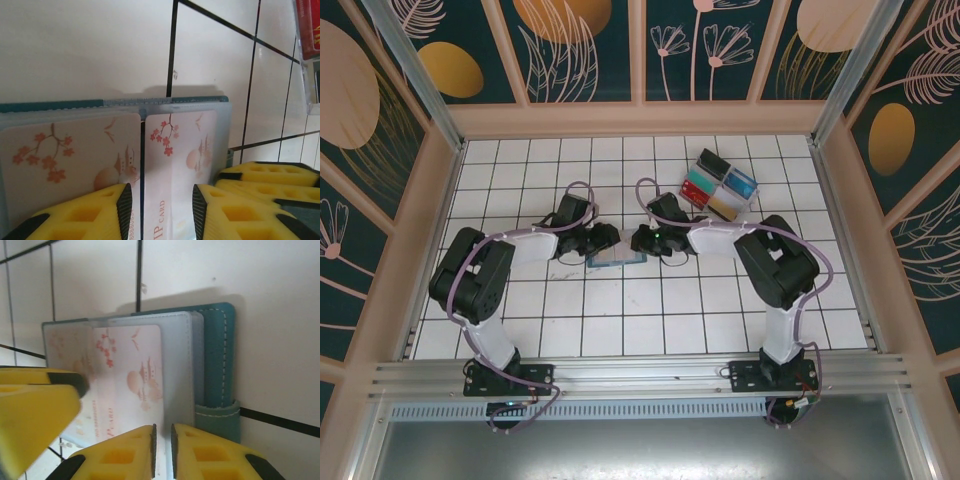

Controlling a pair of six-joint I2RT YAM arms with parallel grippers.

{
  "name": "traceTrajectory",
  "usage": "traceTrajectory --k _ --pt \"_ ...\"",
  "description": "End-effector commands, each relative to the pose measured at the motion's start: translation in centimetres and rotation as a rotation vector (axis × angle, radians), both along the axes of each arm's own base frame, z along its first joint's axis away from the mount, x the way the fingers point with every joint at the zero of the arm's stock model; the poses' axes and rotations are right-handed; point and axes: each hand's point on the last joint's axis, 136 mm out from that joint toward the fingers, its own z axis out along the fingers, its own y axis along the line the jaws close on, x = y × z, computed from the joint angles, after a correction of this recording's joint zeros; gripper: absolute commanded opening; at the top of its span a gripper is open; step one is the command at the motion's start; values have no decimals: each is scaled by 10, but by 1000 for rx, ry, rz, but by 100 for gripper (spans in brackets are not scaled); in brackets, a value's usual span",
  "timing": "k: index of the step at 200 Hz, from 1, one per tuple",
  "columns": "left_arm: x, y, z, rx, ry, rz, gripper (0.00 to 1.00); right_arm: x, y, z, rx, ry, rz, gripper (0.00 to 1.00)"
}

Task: Take the credit cards out of the card holder

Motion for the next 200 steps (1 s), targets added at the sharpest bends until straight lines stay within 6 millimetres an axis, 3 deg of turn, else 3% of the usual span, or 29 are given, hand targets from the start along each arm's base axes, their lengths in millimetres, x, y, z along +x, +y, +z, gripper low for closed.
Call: traceTrajectory --k 1,38,100,146,200 --pt "-9 9 -22 39 69 27 42 -3 -5 -17 -43 43 -1 19" --pt "-16 10 -32 43 105 27 44 -10 -9 -34 -69 84 3 19" --pt "-14 -7 -21 -57 80 -41 40 -14 -9 -44 -93 109 23 19" --pt "-10 4 -5 -91 30 -42 27 -13 -20 -50 -142 111 -8 19" --pt "-9 -9 30 -206 -59 -119 5 -14 -22 -51 -155 112 -19 19"
